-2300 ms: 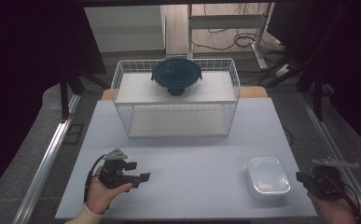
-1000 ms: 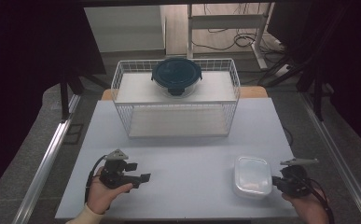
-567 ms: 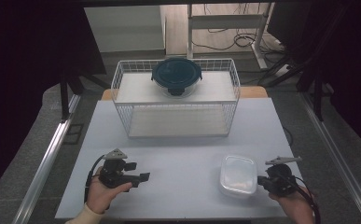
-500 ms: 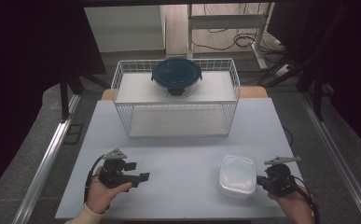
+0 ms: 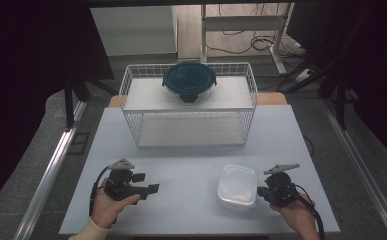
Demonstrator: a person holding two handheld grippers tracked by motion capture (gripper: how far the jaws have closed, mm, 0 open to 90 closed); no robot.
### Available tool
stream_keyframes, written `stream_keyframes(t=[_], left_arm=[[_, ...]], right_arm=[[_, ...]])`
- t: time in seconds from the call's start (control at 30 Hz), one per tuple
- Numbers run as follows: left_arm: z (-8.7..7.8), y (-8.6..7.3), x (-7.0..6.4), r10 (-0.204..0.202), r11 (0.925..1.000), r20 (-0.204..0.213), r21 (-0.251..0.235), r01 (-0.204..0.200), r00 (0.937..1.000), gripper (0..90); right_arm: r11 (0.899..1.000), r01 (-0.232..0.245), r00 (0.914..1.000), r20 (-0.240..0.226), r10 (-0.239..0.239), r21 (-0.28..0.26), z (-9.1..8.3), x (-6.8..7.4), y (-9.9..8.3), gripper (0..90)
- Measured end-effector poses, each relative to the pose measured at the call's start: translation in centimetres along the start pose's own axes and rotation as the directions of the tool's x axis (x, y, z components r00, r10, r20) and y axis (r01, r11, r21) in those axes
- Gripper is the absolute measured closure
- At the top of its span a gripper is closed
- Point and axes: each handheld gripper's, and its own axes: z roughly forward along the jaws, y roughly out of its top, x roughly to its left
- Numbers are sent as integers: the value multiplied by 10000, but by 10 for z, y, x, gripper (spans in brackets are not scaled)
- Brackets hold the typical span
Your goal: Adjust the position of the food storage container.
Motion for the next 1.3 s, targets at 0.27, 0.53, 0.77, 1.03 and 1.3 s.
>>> stream_keyframes(t=[0.27,0.53,0.77,1.03,1.3], left_arm=[[-2,0,2,-138,9999,40,-65,138,9999,255],[-3,0,3,-147,9998,68,-101,147,9999,256],[-2,0,4,-209,9997,49,-99,210,9998,256],[-1,-1,3,-224,9997,49,-57,224,9997,256],[0,-1,4,-212,9998,-1,-62,212,9998,258]], right_arm=[[9996,285,9995,-129,-284,76,13,9,19,894],[9971,731,9968,-333,-725,185,30,27,41,894],[9926,1196,9911,-609,-1181,212,42,44,55,894],[9857,1664,9813,-1023,-1629,269,54,64,66,894],[9824,1861,9748,-1292,-1822,189,56,75,66,894]])
